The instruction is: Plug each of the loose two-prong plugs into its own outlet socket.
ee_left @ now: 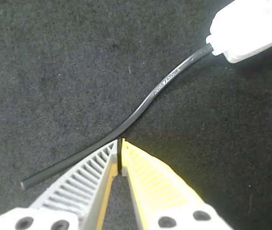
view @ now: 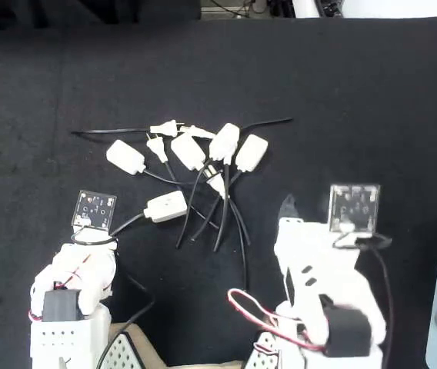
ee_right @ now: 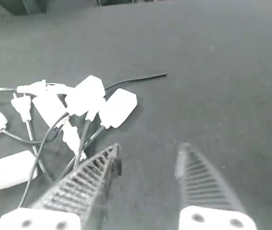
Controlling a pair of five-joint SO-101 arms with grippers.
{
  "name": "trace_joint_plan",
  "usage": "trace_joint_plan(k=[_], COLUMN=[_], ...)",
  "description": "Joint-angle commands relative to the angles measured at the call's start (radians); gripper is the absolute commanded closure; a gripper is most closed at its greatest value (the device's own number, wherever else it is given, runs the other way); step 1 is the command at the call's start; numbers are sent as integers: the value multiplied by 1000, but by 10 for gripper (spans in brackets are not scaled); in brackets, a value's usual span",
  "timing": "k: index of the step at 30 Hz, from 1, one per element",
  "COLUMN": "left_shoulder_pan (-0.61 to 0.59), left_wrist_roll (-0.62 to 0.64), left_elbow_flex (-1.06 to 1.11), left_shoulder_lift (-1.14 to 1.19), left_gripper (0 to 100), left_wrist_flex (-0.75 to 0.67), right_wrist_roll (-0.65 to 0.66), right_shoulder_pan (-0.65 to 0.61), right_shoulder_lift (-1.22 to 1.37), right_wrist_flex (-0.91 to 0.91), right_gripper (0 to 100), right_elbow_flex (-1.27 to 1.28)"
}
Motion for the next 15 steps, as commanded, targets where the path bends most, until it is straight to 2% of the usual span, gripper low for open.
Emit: trace_joint_plan(k=[1,8,15], left_shoulder_pan=[2,2,2], left_wrist_roll=[5,5,5], left_elbow_flex=[19,19,19], left_shoulder_lift=[-9,-9,-9], left_gripper=[970,970,970], left_wrist_flex=[6,6,6], right_wrist_roll=[8,2,0], right_shoulder_pan=[-69,-153,-146], right_shoulder_lift=[160,536,828], right_wrist_flex=[-3,-3,-89], right_gripper=[989,956,956], right_elbow_flex=[-131,-306,-417])
